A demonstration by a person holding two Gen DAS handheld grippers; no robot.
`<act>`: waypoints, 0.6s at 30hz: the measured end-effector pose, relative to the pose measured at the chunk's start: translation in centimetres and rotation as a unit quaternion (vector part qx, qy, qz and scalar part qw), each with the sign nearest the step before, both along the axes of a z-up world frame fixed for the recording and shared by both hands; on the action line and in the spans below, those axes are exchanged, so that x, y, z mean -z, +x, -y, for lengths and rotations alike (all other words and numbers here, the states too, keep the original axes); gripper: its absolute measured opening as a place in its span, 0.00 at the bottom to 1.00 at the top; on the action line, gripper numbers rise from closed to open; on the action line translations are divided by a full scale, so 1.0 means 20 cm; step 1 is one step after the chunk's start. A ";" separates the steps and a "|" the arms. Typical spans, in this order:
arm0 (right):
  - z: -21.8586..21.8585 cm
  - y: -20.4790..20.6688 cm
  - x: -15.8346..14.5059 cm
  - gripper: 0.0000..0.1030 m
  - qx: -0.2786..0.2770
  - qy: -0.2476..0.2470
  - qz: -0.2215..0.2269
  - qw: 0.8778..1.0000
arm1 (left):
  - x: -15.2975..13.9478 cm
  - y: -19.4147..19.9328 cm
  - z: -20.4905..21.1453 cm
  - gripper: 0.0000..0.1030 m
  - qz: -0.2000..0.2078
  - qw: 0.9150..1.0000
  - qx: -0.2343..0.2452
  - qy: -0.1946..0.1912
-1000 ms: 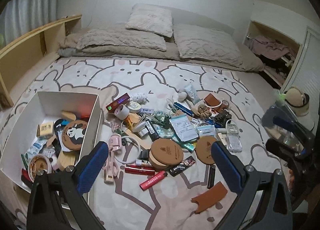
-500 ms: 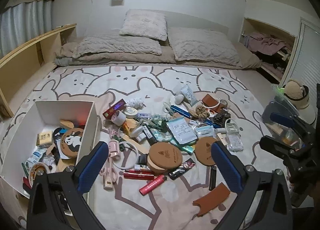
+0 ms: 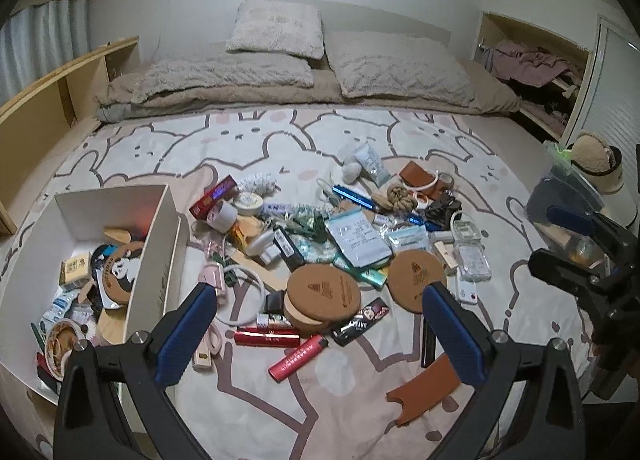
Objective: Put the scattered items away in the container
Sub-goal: 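Lower the left gripper toward the red lighter while the right gripper approaches the clear square plastic case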
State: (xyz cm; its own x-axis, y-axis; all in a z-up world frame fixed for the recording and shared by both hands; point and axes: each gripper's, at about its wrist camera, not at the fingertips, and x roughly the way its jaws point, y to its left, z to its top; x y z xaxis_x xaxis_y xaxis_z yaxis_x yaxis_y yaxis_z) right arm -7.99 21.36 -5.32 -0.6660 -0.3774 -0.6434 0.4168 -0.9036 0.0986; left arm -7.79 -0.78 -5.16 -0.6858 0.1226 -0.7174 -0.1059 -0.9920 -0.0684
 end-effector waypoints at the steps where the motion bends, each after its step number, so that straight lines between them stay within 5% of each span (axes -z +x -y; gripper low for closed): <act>1: -0.01 0.00 0.01 1.00 0.001 0.000 0.006 1.000 | 0.02 0.00 0.00 1.00 0.005 1.000 -0.001 0.000; 18: -0.26 -0.16 0.32 1.00 0.098 -0.038 0.131 0.986 | 0.29 -0.07 -0.05 1.00 0.084 0.996 0.005 -0.003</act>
